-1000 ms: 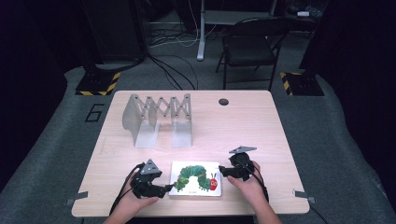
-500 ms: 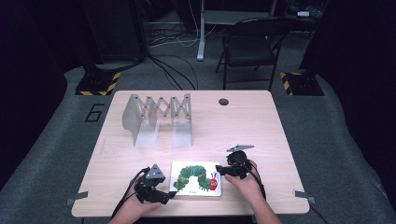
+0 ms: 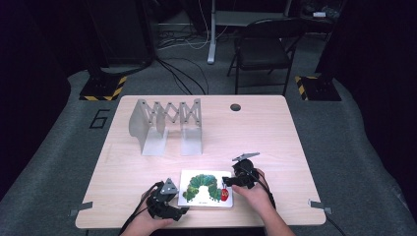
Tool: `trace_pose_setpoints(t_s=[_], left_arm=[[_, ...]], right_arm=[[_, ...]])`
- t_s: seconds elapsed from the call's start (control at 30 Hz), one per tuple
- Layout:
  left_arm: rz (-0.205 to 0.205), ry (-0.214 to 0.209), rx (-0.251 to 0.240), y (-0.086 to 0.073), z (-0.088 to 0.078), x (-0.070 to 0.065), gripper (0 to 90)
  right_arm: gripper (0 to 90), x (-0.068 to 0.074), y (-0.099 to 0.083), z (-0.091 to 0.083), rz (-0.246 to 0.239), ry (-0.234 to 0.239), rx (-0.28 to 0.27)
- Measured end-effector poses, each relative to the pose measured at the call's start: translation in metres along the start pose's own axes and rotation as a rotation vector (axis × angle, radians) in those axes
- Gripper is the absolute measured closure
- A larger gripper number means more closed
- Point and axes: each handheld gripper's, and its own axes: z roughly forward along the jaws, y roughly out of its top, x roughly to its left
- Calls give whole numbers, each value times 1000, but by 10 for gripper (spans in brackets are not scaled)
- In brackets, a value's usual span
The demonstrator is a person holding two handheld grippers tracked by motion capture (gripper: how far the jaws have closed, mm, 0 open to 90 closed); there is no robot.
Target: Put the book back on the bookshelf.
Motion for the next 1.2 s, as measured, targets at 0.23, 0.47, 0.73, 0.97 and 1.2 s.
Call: trace_pose_setpoints(t_s=[0.23, 0.47, 0.73, 0.97, 1.2], left_arm=[[12, 13, 8, 0, 4, -4, 225], [7, 23, -8, 1, 6, -2, 226], [-29, 35, -33, 2, 7, 0, 240], [-33, 36, -43, 2, 9, -3, 253], [-38, 30, -41, 2, 9, -4, 253]], right_arm=[[386, -1, 0, 2, 18, 27, 5], [377, 2, 2, 5, 31, 54, 5], [348, 1, 4, 8, 29, 55, -11], [339, 2, 5, 8, 36, 42, -10], [351, 2, 4, 7, 43, 36, -3]])
